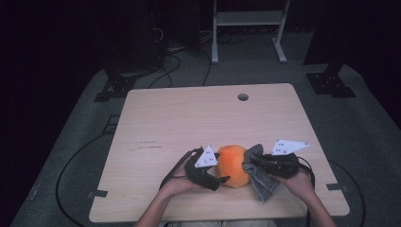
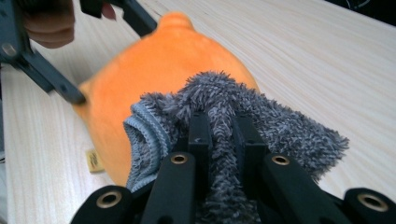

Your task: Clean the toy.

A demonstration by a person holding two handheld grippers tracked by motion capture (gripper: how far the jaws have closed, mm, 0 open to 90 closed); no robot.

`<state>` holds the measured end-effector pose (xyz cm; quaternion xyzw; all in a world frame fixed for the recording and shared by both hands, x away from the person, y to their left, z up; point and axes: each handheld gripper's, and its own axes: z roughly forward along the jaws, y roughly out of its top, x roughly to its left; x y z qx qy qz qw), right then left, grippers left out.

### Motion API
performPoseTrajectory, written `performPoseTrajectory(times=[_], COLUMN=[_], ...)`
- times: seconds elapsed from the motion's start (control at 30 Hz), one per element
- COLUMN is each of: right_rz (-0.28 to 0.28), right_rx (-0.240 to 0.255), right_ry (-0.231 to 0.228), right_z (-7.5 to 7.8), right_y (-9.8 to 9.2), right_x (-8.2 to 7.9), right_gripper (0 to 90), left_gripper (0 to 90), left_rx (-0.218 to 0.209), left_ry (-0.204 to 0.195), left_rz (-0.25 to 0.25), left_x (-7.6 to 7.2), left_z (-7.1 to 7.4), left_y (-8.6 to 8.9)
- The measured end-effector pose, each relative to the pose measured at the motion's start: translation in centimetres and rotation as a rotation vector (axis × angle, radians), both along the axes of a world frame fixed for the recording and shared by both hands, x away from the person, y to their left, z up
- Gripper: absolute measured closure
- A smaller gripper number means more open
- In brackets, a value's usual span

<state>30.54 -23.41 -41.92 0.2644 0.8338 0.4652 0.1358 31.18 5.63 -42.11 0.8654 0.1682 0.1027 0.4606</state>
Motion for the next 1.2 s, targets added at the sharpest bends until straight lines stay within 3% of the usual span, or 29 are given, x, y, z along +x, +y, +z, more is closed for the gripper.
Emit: performPoseTrajectory(times=[0.07,0.17,0.27,0.3,0.43,0.5,0.57,0.67,0.77,0.9,1.0,1.07,1.2], right_rz=[0.000,0.004,0.032,0.080,0.130,0.121,0.120,0.118,0.107,0.036,0.005,0.004,0.045], right_rx=[-0.004,-0.024,-0.014,0.001,-0.014,-0.035,-0.029,-0.056,-0.035,-0.018,-0.017,-0.034,-0.009], right_ry=[-0.004,-0.018,-0.065,-0.097,-0.115,-0.097,-0.091,-0.110,-0.085,-0.046,-0.019,-0.038,-0.099], right_z=[0.0,0.3,1.6,2.7,3.2,2.4,2.1,2.3,2.1,1.2,0.8,1.2,2.9], right_y=[0.1,0.5,1.2,2.4,4.0,4.5,4.8,5.0,3.8,1.2,0.0,0.1,1.2], right_x=[-0.1,-0.2,-0.9,-1.6,-2.2,-1.9,-2.0,-2.2,-1.6,-0.7,-0.5,-0.7,-1.5], right_gripper=[79.5,79.5,79.5,79.5,79.6,79.6,79.6,79.6,79.6,79.6,79.5,79.5,79.5], left_gripper=[14.7,17.3,20.9,22.0,22.7,18.8,16.5,22.7,24.4,24.8,20.2,19.5,24.2], left_rx=[0.010,0.028,0.053,0.095,0.126,0.098,0.041,0.064,0.083,0.073,0.022,0.006,0.015], left_ry=[0.028,0.008,-0.066,-0.128,-0.160,-0.113,-0.040,-0.090,-0.119,-0.107,-0.051,-0.028,-0.074], left_rz=[0.033,0.022,-0.031,-0.080,-0.114,-0.087,-0.040,-0.028,-0.042,-0.042,-0.018,0.016,-0.002], left_x=[0.4,0.1,-0.6,-1.2,-1.7,-1.4,-1.0,-1.3,-1.4,-1.3,-0.9,-0.6,-0.9], left_z=[-0.1,-0.2,-0.2,-0.2,-0.3,-0.1,0.0,-0.2,-0.3,-0.4,-0.2,-0.2,-0.2], left_y=[-0.1,-0.3,-0.6,-1.0,-1.1,-1.1,-1.2,-1.5,-1.4,-1.1,-1.1,-1.2,-1.4])
